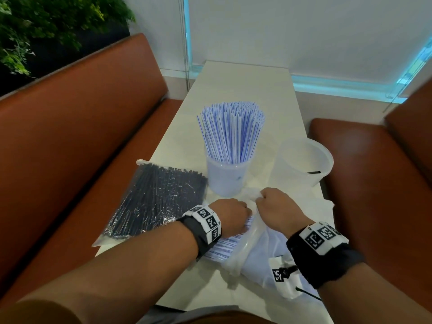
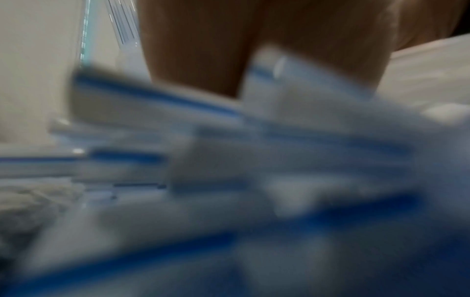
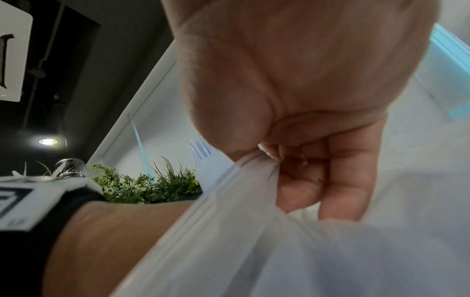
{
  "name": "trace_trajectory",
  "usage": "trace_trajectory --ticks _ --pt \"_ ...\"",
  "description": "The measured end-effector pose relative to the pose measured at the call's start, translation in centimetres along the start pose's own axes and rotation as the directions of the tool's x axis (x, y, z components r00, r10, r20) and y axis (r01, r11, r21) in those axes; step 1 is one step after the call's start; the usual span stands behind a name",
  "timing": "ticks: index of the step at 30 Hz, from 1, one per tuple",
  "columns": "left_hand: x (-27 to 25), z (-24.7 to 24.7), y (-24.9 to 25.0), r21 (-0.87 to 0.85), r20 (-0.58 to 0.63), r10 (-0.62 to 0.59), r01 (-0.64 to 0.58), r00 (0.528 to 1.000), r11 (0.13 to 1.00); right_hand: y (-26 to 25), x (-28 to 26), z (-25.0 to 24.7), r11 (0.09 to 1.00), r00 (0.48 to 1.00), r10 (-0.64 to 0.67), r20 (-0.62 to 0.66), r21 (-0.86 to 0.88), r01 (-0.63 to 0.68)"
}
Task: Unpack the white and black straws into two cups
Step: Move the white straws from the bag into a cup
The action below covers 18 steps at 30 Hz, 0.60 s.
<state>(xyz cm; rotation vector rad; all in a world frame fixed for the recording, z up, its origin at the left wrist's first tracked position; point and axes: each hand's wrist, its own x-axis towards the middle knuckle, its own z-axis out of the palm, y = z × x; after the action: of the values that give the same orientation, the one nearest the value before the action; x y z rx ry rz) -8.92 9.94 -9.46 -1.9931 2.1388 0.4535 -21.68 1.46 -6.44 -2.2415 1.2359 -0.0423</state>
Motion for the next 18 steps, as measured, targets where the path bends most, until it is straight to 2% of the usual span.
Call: trace_trajectory --ticks 3,7,10,14,18 --pt "0.2 -0.3 0.2 0.049 -0.011 -0.027 0.028 1.0 0.998 0.4 0.0 0.0 1.0 1.0 0.007 -0.002 0.011 -0.007" --pt "-0.5 -1.1 -0.6 0.121 -0.089 -0.031 0.041 0.996 0.992 0.8 -0.1 -0.1 0.998 0.999 0.038 -0.001 0.044 -0.038" --pt "-1.8 -1.6 -2.3 0.169 -0.125 -0.05 0.071 0.991 0.983 0.9 0.0 -0.2 0.997 1.0 -0.01 -0.007 0.08 0.011" --pt "-3.5 -2.0 -5.0 0.136 -0.112 -0.097 0.112 0.989 0.984 1.6 0.5 0.3 1.0 1.0 -0.013 0.007 0.016 0.013" --pt "-5.3 -1.9 -8.4 0.133 -0.164 -0.135 0.157 0.977 0.979 2.3 0.6 0.8 0.999 0.999 0.032 -0.009 0.035 -0.032"
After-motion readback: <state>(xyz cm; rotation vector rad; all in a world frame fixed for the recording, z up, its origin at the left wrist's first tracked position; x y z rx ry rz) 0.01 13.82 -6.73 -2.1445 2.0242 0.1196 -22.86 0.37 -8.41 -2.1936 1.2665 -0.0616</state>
